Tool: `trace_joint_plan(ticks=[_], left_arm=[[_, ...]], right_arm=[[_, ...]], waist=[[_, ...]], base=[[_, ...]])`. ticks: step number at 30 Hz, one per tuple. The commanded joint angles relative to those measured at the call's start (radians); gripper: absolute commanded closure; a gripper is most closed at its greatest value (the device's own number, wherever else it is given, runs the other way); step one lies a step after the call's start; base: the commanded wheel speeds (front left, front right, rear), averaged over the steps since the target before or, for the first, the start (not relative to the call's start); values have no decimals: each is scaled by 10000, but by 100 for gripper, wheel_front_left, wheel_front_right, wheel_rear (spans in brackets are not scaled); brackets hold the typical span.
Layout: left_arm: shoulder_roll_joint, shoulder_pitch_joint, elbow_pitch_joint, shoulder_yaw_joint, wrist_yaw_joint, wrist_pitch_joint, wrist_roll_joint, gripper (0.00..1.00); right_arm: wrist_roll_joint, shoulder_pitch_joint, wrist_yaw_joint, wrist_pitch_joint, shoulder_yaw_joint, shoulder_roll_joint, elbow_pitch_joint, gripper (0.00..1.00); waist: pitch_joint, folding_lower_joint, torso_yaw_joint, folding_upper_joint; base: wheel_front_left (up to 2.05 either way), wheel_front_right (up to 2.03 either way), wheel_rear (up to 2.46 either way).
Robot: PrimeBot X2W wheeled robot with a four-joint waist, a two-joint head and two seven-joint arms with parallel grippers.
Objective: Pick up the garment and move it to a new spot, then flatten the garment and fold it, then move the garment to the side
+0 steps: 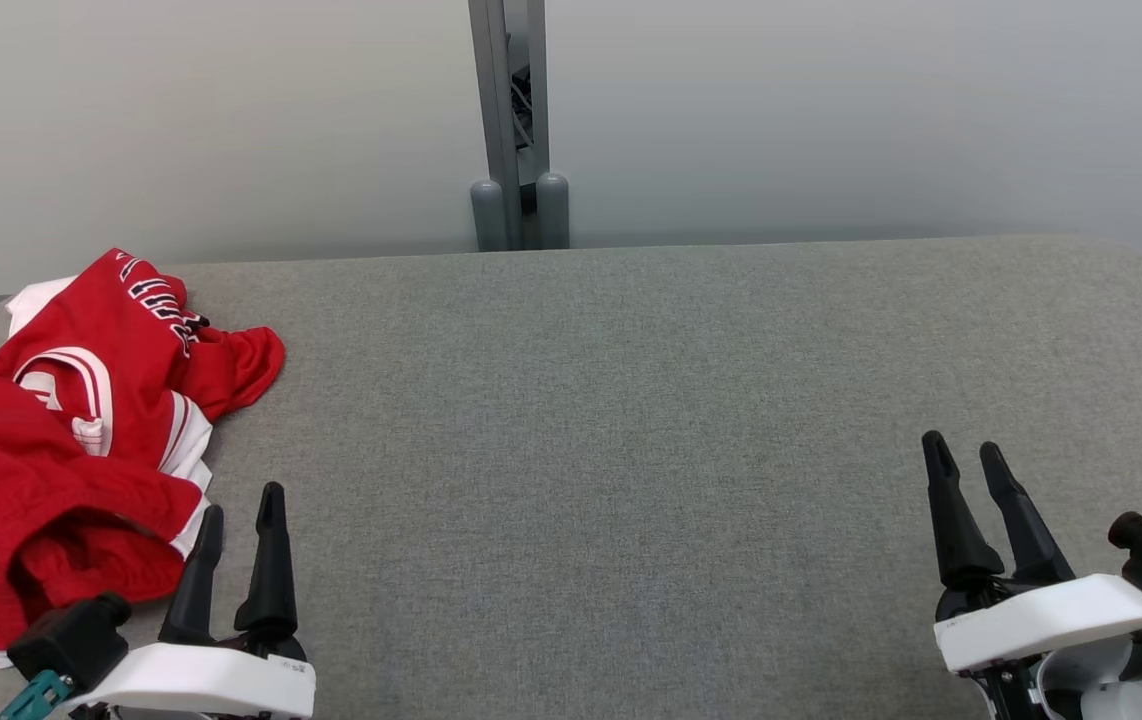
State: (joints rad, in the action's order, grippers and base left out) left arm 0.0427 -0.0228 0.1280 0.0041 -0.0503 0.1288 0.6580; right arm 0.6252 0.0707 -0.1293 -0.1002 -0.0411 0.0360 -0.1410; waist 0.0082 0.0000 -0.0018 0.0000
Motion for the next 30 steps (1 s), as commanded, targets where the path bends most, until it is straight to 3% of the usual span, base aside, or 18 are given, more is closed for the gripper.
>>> trace_joint_plan(ticks=[1, 30], left_arm=[[79, 33, -78, -5, 54, 90, -310, 0], [178, -48, 409, 6, 261, 759, -3323, 0]], right_arm=[[-306, 73, -15, -122, -30, 90, 110, 0], [-3326, 199, -18, -915, -364, 140, -217, 0]], waist=[[1, 0, -2, 0], [10, 0, -20, 0]], base=[[0, 0, 0], [0, 0, 0]])
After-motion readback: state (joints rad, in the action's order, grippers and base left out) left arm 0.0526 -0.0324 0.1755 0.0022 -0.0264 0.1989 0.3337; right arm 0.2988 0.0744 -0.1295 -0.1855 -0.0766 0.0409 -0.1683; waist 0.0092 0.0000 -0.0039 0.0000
